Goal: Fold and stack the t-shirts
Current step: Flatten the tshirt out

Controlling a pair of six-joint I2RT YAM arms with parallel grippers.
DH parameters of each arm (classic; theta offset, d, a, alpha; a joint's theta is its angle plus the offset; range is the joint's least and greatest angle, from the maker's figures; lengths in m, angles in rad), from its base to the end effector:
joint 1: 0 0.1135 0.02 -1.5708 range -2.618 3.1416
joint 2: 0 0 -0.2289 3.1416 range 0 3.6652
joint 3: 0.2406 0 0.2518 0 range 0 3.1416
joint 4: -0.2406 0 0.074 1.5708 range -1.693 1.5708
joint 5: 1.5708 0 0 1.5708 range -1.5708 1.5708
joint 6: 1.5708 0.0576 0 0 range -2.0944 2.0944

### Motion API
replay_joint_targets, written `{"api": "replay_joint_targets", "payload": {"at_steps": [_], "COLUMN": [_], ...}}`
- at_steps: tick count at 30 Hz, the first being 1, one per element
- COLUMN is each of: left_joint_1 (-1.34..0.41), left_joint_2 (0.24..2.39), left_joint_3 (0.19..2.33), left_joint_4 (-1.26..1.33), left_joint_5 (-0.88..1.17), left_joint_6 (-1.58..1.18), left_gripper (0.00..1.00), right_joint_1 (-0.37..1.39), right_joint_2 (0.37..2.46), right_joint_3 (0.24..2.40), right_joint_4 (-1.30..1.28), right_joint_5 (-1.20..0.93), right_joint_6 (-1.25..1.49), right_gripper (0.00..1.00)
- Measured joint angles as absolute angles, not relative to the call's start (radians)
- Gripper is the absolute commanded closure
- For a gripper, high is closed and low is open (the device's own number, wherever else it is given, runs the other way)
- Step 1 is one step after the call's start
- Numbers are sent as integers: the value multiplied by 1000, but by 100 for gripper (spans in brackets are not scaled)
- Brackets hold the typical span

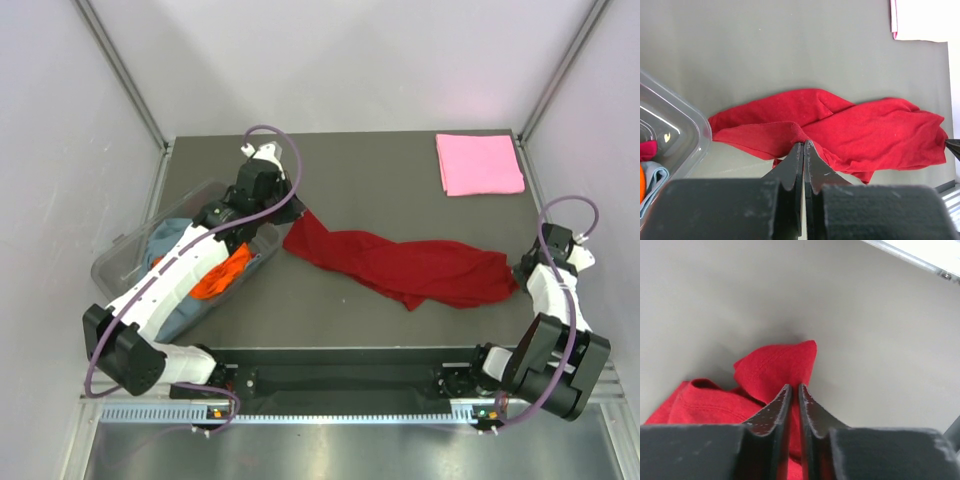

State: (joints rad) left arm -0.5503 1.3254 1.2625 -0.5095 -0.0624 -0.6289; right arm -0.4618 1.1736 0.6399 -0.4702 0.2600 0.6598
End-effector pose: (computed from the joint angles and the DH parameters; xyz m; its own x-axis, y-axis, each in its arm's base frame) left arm 0.2770 -0.1657 0.3088 -0.6541 -0.2875 -0.6996 0.1144 0.8767 -0.4672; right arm 0.2102 -0.1211 0.1424 -0.2570 0.7896 -0.5572 0.9008 0.4046 0.1578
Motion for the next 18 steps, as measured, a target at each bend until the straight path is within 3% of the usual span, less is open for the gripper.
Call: {"api": "replay_joint_targets", "payload": {"at_steps": [2, 10, 18], "left_joint_1": [-550, -550, -550], "left_joint_2": [1329, 1347, 1390], "left_joint_3": [1266, 1314, 1414], "left_joint_4": [-509, -530, -517], "left_joint_5": [-66, -105, -182], "left_joint_6": [-628, -619, -584], "left_gripper": [100, 100, 100], "right_joint_1": [-462, -463, -463], "right_joint_2": [1180, 1229, 1241], "right_joint_3": [628, 608, 730], "right_joint_4": [-448, -438, -443], "right_joint_5": [262, 286, 237], "right_joint_6": [662, 662, 647], "right_gripper": [100, 100, 100]}}
